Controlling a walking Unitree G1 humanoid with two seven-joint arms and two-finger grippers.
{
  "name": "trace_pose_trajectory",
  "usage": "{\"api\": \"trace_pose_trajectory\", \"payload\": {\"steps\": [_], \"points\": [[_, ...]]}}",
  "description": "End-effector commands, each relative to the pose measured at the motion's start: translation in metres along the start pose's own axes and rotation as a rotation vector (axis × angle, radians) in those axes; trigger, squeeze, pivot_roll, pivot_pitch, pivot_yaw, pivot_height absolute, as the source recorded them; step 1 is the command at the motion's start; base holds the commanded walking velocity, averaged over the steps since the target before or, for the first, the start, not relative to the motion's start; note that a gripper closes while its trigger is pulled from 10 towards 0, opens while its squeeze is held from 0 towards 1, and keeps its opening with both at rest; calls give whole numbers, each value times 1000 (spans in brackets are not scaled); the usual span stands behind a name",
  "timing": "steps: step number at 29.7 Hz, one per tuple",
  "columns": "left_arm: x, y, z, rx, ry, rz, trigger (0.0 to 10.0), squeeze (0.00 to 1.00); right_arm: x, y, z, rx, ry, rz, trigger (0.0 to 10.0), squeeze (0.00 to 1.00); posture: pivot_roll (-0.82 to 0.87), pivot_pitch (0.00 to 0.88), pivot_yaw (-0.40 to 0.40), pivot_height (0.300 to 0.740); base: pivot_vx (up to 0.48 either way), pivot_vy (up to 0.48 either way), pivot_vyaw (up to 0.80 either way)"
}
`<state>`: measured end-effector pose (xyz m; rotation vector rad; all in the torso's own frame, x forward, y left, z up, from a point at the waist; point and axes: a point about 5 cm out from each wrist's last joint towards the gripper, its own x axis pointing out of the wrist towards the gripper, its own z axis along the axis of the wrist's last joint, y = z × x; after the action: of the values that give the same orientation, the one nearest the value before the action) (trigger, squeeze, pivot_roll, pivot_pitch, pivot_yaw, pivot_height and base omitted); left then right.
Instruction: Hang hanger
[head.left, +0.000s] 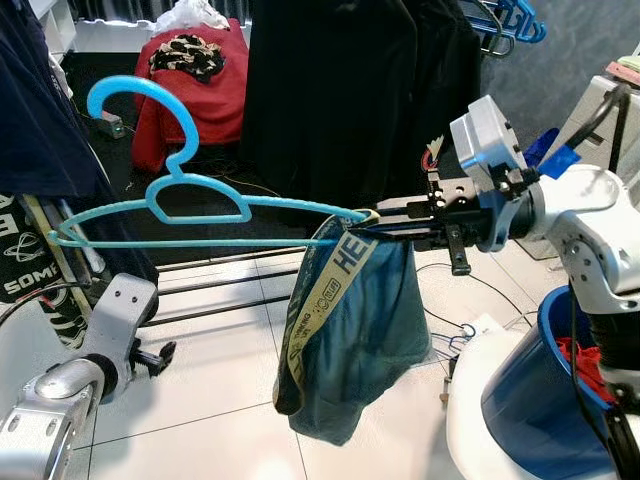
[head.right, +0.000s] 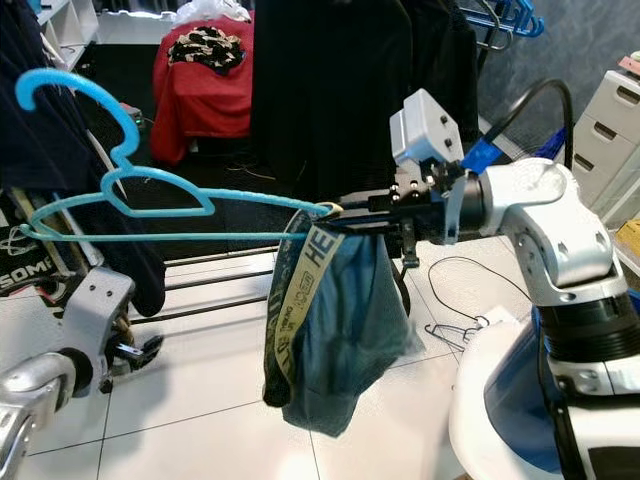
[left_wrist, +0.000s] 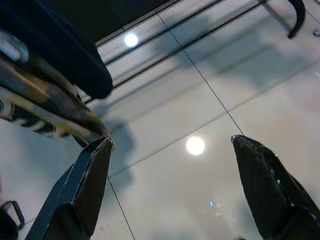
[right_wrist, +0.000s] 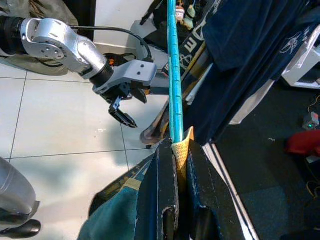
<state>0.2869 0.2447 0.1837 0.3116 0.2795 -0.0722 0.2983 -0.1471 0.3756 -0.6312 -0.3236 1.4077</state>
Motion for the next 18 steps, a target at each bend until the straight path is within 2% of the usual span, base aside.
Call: {"api": "trace_pose_trajectory", "payload": {"steps": [1, 2, 3, 4, 6, 11, 12, 13, 14, 15, 16, 18], "points": [[3, -5, -8, -4, 31, -8, 8549, 0, -1, -1, 6, -31, -10, 7, 10000, 0, -111, 237, -107, 740, 0, 0, 0], [3, -5, -8, -4, 31, -8, 8549, 0, -1, -1, 6, -31, -10, 7, 10000, 0, -111, 237, -107, 740, 0, 0, 0], [2, -9, -5, -84, 33, -65, 10000, 0, 0, -3, 8, -38, -13, 9, 10000, 0, -122, 238, -103, 740, 0, 0, 0], [0, -15, -2, -142, 32, -134, 10000, 0, 1, -5, 9, -46, -16, 9, 10000, 0, -119, 242, -104, 740, 0, 0, 0], [-7, -25, 5, -157, 15, -258, 10000, 0, 3, -8, 11, -56, -23, 7, 10000, 0, -113, 243, -107, 740, 0, 0, 0], [-7, -36, 15, -86, -21, -317, 10000, 0, 6, -12, 7, -59, -28, -9, 10000, 0, -101, 240, -112, 740, 0, 0, 0], [-4, -42, 20, -47, -39, -346, 9804, 0, 8, -13, 5, -57, -31, -16, 10000, 0, -96, 239, -115, 740, 0, 0, 0], [-4, -42, 20, -47, -39, -346, 9804, 0, 8, -13, 5, -57, -31, -16, 10000, 0, -96, 239, -115, 740, 0, 0, 0], [-2, -46, 23, -21, -52, -366, 9333, 0, 10, -14, 4, -56, -34, -19, 10000, 0, -96, 241, -116, 740, 0, 0, 0], [-2, -46, 23, -21, -52, -366, 9333, 0, 10, -14, 4, -56, -34, -19, 10000, 0, -96, 241, -116, 740, 0, 0, 0], [2, -51, 27, 9, -62, -388, 10000, 0, 11, -15, 4, -56, -39, -18, 10000, 0, -98, 246, -120, 740, 0, 0, 0], [6, -57, 31, 32, -75, -412, 10000, 0, 13, -16, 5, -57, -45, -15, 10000, 0, -102, 252, -125, 740, 0, 0, 0]]}}
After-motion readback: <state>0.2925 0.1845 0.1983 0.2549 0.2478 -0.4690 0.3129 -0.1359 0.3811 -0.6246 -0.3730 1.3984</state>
